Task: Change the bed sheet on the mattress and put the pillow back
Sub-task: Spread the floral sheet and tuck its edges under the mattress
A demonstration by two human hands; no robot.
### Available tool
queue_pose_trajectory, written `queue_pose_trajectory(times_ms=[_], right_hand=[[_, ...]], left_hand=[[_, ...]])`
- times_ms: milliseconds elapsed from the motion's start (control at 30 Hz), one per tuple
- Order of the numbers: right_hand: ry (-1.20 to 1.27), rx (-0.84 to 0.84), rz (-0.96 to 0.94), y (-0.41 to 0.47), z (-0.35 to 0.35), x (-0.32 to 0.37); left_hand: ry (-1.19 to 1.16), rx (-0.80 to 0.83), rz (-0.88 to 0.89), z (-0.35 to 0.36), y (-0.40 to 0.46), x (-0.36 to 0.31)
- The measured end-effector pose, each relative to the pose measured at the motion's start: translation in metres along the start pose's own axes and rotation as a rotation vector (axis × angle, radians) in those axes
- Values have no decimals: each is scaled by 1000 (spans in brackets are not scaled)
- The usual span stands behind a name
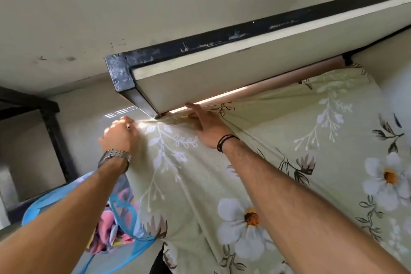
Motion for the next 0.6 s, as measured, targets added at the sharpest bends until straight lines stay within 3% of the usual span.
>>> queue_pose_trajectory(times_ms=[33, 100, 167, 200, 300, 467, 600], right_hand=[[68, -29, -2, -2, -2, -2], [180, -268, -44, -10, -12, -11], [141, -565, -35, -19, -29, -24], [80, -644, 60, -24, -40, -34], [35, -678, 405, -43, -73, -72], [337, -601, 530, -73, -134, -165], [352, -552, 631, -87, -181, -232]], left_hand=[[103, 18, 49, -4, -5, -10], [237, 45, 262, -7, -26, -38], [229, 67, 487, -5, -55, -78], [170, 88, 584, -2, -69, -102], [-28, 196, 797, 15, -88, -177], [86, 414, 868, 65, -73, -313], [195, 470, 948, 105, -61, -416]])
Point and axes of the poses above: each hand's wrist, its own y-axis towards the middle knuckle, its own z-axis out of the palm, x = y × z, the point moved 3 cm from there along y, towards the middle knuckle, and after that the axes turned 11 degrees about z, right-handed, at the moved point
